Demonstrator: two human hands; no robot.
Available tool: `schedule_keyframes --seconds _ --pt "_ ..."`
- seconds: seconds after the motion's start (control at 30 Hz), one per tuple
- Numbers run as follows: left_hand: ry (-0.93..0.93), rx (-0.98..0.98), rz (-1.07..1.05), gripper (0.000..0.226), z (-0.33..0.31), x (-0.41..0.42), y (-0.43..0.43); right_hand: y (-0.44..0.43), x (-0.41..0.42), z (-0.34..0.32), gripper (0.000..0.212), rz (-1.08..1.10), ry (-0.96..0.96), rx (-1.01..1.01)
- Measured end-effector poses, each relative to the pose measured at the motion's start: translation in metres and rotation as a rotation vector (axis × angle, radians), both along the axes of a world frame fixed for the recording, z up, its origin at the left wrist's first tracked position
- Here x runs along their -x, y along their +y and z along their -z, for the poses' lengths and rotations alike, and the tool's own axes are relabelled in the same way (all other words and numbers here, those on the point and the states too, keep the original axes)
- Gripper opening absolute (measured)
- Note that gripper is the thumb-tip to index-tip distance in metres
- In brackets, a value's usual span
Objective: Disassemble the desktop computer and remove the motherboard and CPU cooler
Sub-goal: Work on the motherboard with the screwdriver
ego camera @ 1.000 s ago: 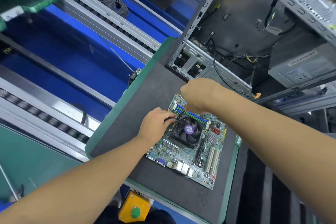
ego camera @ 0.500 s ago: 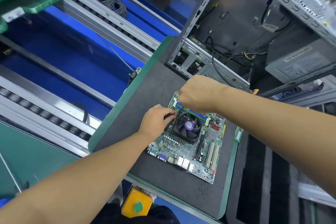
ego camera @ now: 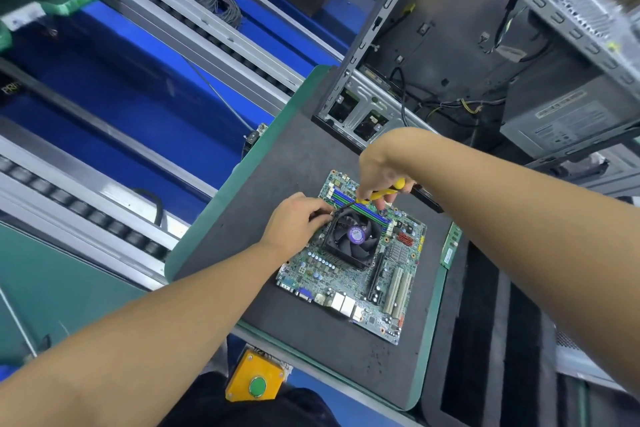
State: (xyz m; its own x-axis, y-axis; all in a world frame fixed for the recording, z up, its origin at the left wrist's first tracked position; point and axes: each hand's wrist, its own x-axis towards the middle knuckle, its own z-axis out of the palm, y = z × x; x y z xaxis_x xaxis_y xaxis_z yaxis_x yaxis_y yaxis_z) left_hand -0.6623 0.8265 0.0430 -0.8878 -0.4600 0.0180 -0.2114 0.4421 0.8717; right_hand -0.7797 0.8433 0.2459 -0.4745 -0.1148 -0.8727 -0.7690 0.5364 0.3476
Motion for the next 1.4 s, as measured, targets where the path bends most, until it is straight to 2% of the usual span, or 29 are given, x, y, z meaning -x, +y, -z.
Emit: schedule_keyframes --seconds 0.2,0.3,0.4,0.5,0.57,0.67,0.77,0.9,0.97,1.03,1.1,1.17,1.27,1.4 --pt "0.056 0.020 -0.012 0.014 0.002 -0.001 0.001 0.001 0.013 0.005 0.034 0.303 0.015 -0.091" --pt "0.100 0.036 -0.010 0.012 0.002 -0.001 0.001 -0.001 0.009 0.009 0.034 0.328 -0.011 -0.088" --pt "0.128 0.051 -0.010 0.010 0.003 -0.001 0.001 0.000 0.003 0.010 0.036 0.256 -0.007 -0.039" --pt "0.131 0.053 -0.011 0.009 0.004 0.000 0.000 0.003 0.000 0.007 0.037 0.100 -0.022 -0.021" --pt "0.135 0.054 -0.017 0.008 0.006 0.002 0.001 0.003 -0.003 0.005 0.030 -0.050 0.006 0.038" --pt "0.128 0.058 -0.029 0.009 0.008 0.002 0.001 0.003 -0.011 0.005 0.023 -0.428 0.123 0.129" --pt "0.111 0.056 -0.023 0.010 0.008 0.002 0.000 0.003 -0.015 0.006 0.035 -0.690 0.187 0.180" --pt "0.090 0.020 -0.025 0.011 0.007 0.001 -0.002 0.002 -0.025 0.005 0.036 -1.108 0.120 0.186" --pt "0.063 0.013 -0.019 0.012 0.007 0.001 -0.003 0.002 -0.029 0.002 0.034 -1.205 0.095 0.160" --pt "0.043 0.009 -0.007 0.012 0.007 0.001 -0.003 0.004 -0.027 0.000 0.033 -1.189 0.110 0.168" --pt "0.027 0.002 0.001 0.012 0.007 0.001 -0.003 0.009 -0.026 0.005 0.028 -1.064 0.167 0.210" --pt "0.019 -0.003 0.001 0.012 0.008 0.000 -0.004 0.008 -0.029 0.009 0.021 -0.760 0.227 0.228" --pt "0.016 0.006 0.004 0.013 0.008 0.001 -0.004 -0.001 -0.029 0.011 0.027 -0.218 0.141 0.144" --pt "0.010 0.005 -0.008 0.013 0.011 0.001 -0.003 -0.009 -0.007 0.006 0.023 0.206 -0.021 0.077"
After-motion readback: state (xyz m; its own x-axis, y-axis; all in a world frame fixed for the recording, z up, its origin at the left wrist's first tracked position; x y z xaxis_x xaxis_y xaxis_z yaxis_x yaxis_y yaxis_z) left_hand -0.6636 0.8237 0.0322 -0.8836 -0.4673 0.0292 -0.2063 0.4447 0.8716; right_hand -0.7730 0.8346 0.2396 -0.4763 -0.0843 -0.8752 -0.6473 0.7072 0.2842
